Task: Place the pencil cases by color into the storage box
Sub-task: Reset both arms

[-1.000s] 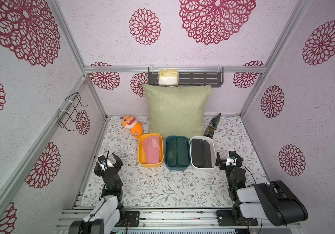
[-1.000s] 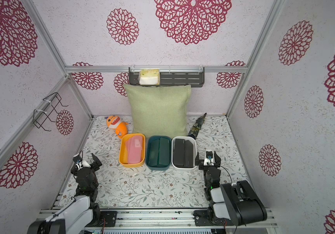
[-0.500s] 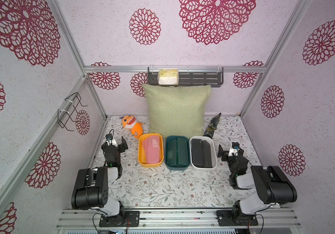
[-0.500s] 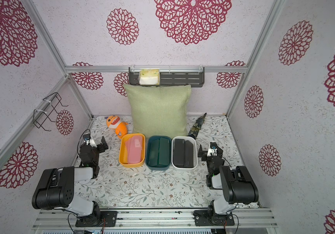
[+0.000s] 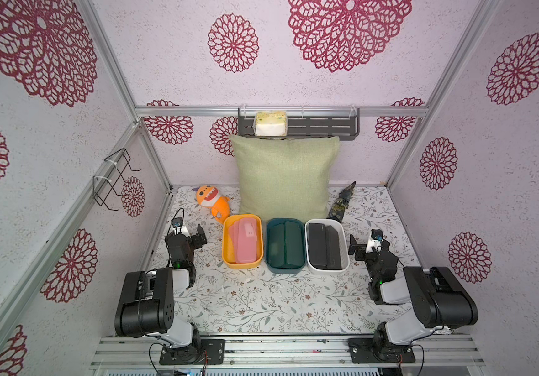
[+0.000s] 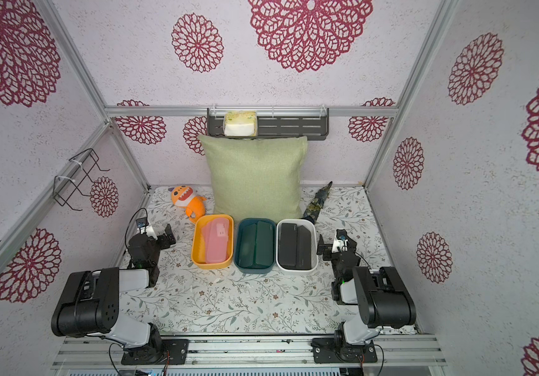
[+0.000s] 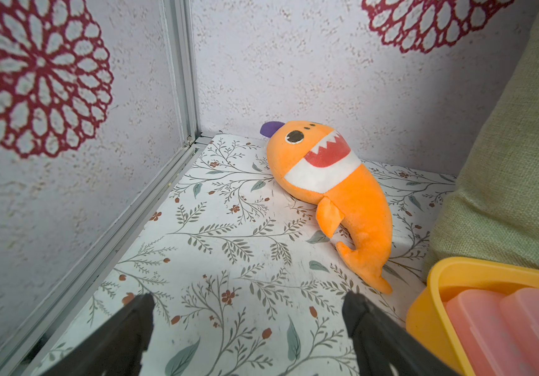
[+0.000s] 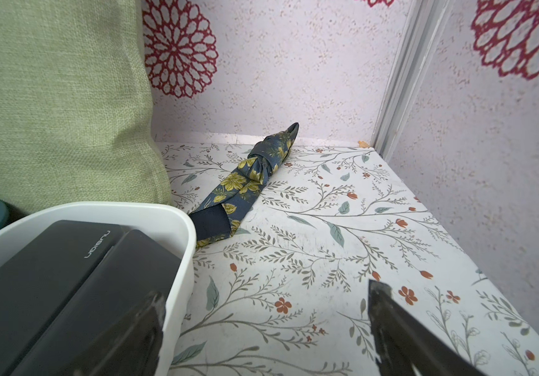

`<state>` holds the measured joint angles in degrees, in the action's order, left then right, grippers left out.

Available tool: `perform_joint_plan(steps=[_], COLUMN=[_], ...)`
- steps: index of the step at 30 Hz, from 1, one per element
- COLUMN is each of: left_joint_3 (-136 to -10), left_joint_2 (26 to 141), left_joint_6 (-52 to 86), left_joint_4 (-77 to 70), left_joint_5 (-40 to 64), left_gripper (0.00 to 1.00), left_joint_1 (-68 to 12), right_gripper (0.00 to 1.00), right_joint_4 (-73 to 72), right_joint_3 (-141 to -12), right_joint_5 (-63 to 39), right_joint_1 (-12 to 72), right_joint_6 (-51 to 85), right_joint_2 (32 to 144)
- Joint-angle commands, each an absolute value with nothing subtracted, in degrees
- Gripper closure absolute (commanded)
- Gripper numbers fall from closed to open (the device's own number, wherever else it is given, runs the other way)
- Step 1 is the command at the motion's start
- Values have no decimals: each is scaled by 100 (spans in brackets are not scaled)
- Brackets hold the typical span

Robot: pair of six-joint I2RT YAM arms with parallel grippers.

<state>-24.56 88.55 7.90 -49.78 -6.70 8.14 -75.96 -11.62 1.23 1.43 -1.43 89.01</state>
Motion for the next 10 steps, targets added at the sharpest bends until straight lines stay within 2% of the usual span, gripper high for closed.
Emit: perform_joint_plan(steps=[1, 10], left_joint_3=[-2453, -2453], left_joint_2=[8886, 8878], left_joint_6=[729, 729], left_joint_4=[-4931, -4930], left_joint_5=[-649, -642], left_gripper=[3, 3], left_joint_1=[791, 791], right_gripper=[1, 1], right_joint_4=[-7708, -7683], right_joint_3=[-1195, -1199], right_joint_5=[77, 171], right_joint_1=[172, 224], right_joint_6=[-65, -88], right_joint_2=[8797, 8790])
